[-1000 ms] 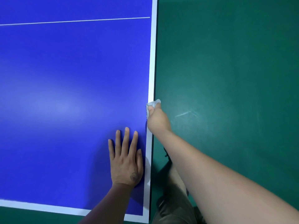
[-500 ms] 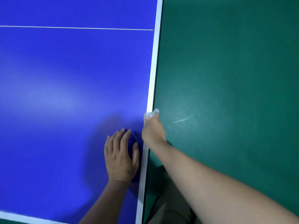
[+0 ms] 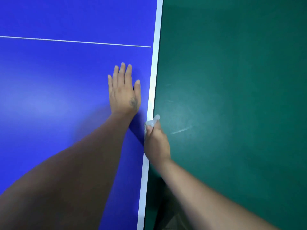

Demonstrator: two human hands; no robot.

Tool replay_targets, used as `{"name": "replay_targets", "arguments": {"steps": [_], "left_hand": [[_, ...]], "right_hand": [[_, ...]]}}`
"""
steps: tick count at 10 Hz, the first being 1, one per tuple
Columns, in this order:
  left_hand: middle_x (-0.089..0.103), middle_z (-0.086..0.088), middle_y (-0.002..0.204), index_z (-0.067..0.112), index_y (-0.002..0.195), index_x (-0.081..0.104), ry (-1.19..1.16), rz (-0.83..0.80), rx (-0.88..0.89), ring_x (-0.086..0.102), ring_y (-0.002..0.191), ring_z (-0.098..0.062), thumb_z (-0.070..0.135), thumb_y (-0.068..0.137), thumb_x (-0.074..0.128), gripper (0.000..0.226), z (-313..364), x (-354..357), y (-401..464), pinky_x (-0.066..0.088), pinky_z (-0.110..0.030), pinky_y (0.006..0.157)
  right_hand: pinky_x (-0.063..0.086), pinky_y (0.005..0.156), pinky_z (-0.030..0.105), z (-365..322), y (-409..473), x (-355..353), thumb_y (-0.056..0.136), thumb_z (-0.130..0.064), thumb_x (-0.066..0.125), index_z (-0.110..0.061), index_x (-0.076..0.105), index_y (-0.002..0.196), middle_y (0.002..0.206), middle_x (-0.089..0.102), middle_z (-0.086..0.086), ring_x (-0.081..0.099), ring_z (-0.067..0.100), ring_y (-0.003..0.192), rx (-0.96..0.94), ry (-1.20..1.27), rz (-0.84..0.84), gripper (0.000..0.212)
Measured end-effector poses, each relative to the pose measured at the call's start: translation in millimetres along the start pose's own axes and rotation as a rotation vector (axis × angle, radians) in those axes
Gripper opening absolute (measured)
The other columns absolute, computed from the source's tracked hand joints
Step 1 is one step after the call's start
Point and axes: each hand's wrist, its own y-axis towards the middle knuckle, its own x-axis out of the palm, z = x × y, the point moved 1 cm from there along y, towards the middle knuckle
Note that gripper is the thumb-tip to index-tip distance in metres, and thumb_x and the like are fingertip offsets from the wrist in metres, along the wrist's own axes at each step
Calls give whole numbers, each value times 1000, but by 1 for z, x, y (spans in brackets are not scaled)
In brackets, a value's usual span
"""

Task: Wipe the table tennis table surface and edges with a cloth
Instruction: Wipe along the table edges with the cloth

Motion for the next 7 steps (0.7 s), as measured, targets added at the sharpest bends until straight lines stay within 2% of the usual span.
{"name": "replay_targets", "arguments": {"steps": [1,2,3,4,5,7], "left_hand": [[28,-9,175,16,167,34,97,-29,27,18,165,-31,44,113,29,61,1,7,31,13,-57,133],[26,-9,176,22,168,33,181,-11,65,18,164,-32,45,114,29,59,1,11,35,14,-57,133],[24,-9,177,23,169,31,204,-28,56,19,164,-33,43,113,30,59,2,8,36,16,-57,132],[26,-9,176,24,168,32,233,-35,52,21,163,-33,43,112,31,59,3,6,39,19,-56,131],[24,-8,177,26,169,31,236,-28,34,19,164,-31,44,112,32,60,2,9,39,18,-55,132],[24,-7,177,25,168,35,172,-1,23,17,165,-29,42,111,37,59,-3,11,39,16,-54,132]], "right_hand": [[51,91,41,6,3,4,112,-36,36,-17,38,153,139,61,15,63,34,114,22,-64,33,46],[49,97,39,4,21,5,113,-36,29,-9,39,152,162,46,7,62,36,123,1,-130,-8,48],[44,95,39,-19,41,-11,114,-33,29,-8,33,158,154,51,14,59,38,128,-29,-138,0,51],[42,100,40,-55,82,-37,115,-34,31,-6,29,162,150,55,20,53,40,135,14,-73,6,55],[44,97,41,-80,118,-52,115,-38,32,-6,42,152,142,61,22,56,41,131,46,-86,30,51],[43,96,38,-83,119,-44,115,-36,33,-14,42,156,143,62,13,57,36,132,40,10,111,47]]}}
